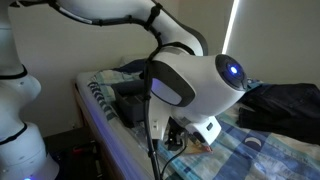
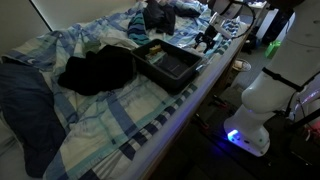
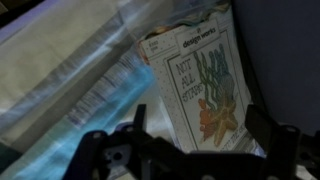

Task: Pick the magazines on the bed and put them in the box

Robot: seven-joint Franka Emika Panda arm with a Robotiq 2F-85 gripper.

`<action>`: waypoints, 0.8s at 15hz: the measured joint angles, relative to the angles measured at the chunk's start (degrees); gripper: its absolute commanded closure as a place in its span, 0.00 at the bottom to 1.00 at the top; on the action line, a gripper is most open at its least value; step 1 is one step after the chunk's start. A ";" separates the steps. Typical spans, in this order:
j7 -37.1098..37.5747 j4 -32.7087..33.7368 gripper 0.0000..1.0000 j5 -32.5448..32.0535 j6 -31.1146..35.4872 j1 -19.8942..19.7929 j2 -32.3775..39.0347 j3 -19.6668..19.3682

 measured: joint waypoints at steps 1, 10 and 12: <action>0.00 0.00 0.00 0.02 -0.03 -0.01 0.07 0.28; -0.17 0.66 0.00 0.07 -0.43 -0.02 0.99 2.50; -0.96 0.66 0.00 0.06 -0.43 -0.09 1.45 2.50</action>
